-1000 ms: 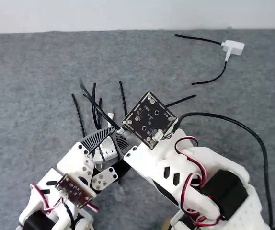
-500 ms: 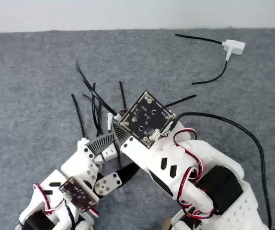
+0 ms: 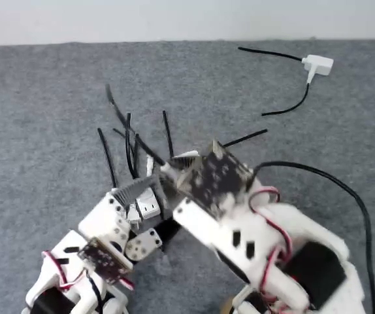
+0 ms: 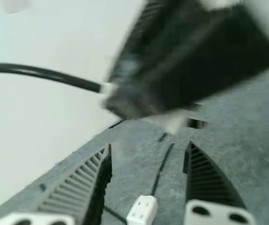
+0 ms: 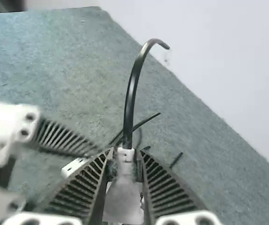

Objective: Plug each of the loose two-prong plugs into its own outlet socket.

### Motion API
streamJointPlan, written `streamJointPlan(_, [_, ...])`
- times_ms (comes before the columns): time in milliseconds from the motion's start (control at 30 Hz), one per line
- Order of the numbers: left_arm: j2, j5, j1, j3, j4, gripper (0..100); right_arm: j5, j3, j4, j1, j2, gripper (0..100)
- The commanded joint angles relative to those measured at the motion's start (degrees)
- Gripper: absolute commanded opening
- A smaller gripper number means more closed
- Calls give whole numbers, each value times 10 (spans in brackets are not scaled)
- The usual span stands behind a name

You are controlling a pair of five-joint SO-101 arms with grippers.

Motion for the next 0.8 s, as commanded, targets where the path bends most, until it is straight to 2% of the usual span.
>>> streamJointPlan(0, [-9,40,-30,-15,-23,239,5,-4,35,-46,-33,7])
streamJointPlan(233, [-10,11,58,-16,7,239,12,24,8,-46,-39,7])
streamJointPlan(400, [-10,9,62,-44,15,239,24,39,-19,-24,-41,7])
streamJointPlan(633, [-10,12,59,-58,-30,239,4,61,-131,-25,-86,7])
streamJointPlan(767, [-10,12,59,-59,-48,239,4,90,-146,-25,-98,7])
